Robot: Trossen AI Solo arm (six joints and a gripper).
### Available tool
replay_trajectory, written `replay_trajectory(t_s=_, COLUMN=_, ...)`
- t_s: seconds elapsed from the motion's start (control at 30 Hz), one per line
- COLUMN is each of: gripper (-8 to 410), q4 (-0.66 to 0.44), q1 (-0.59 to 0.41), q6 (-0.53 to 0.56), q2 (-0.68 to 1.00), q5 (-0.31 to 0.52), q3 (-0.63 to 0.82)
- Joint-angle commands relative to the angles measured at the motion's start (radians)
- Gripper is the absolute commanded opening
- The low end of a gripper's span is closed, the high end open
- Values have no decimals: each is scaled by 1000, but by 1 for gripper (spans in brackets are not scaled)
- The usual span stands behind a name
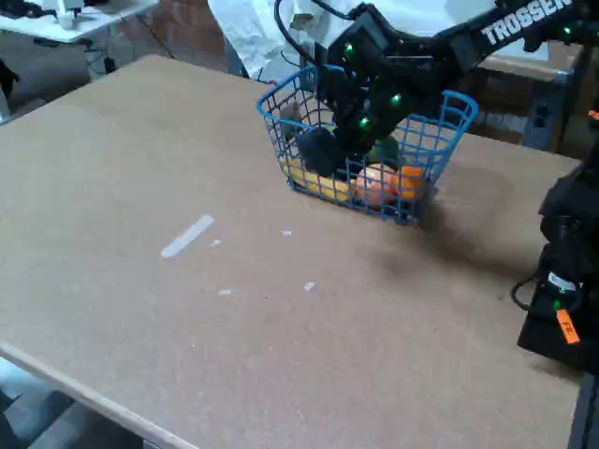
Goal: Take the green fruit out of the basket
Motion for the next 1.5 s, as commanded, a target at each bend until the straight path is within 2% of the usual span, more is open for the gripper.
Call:
replay_trajectory(t_s=0.0, gripper=220, q4=0, q1=0, q6=-3, q2=0, q5=0, q3=1)
replay_trajectory(t_s=0.87, gripper=220, q4=2, q1=0, q6=-3, q2=0, q5=0, q3=1)
replay_trajectory(t_s=1.07, gripper=220, q4=30, q1=1, q6=0, q2=-1, q5=-1, q3=1)
replay_trajectory(t_s=1.23, gripper=220, q4=36, q1=1, q6=37, q2=-2, q5=-1, q3=22)
replay_trajectory(t_s=1.47, gripper=220, q4=24, q1=3, q6=143, q2=-2, q5=-1, q3=90)
